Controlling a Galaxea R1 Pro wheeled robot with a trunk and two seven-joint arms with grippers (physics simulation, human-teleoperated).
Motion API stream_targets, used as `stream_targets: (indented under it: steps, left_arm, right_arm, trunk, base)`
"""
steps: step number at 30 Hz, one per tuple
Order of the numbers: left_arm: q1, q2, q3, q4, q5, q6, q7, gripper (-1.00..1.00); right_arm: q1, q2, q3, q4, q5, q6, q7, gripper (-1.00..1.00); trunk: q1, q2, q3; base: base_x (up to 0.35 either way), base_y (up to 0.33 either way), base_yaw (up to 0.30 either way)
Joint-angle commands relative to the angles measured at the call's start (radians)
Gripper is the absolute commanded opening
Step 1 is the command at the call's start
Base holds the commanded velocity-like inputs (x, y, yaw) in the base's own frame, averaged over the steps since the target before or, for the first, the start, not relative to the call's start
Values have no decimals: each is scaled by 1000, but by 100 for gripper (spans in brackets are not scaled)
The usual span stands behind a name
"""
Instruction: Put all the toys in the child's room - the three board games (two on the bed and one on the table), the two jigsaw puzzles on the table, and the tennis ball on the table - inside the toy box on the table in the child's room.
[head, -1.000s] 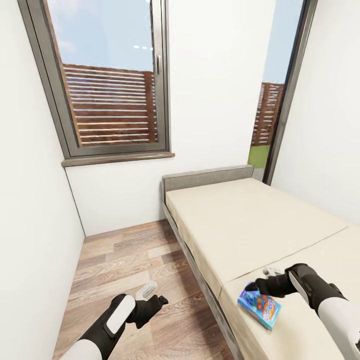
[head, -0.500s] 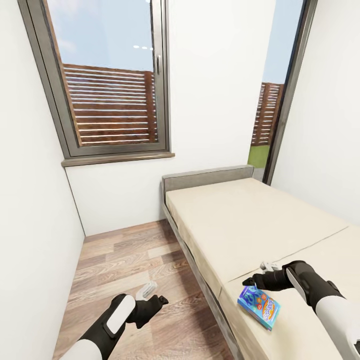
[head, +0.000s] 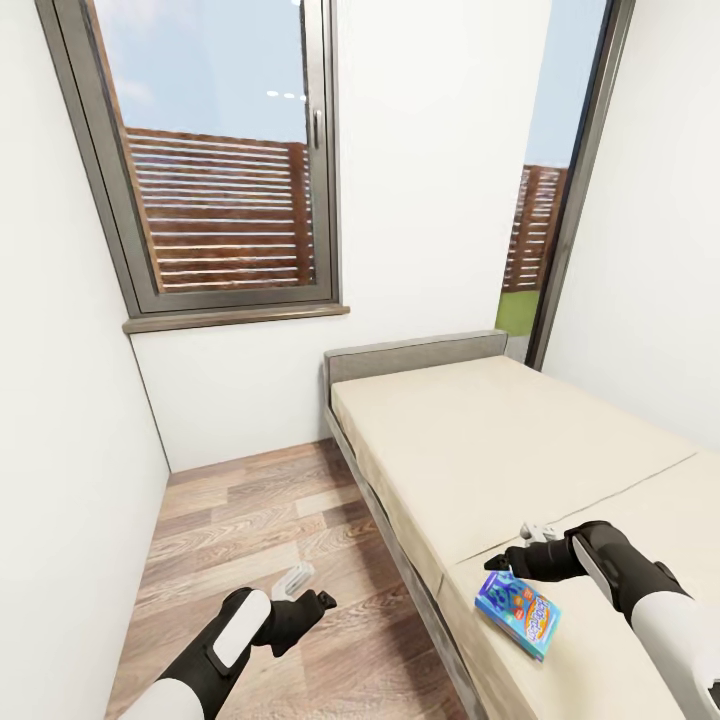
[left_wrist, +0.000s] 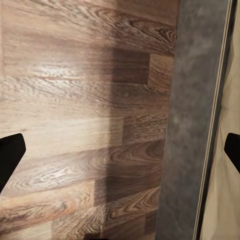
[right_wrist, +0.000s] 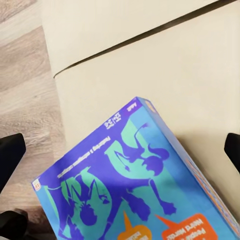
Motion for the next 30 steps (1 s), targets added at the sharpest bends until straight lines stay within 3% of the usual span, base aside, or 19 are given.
stream_targets:
  steps: [1,9,30]
  left_arm:
    - [0,0,-3,-2,11,1,10,100]
    - [0,0,-4,-2,11,1,10,100]
    - [0,0,-3,-2,11,1,10,100]
  right_arm:
    - [-1,-1,5,-1,-1,4,3,100]
    - [0,-1,6,-1,4,4,75,100]
    - [10,3,10,2,5,5,86,100]
  trunk:
    - [0,0,-1]
    - [0,0,-1]
    - [0,0,-1]
  base:
    - [0,0,0]
    - [0,0,0]
    - [0,0,34]
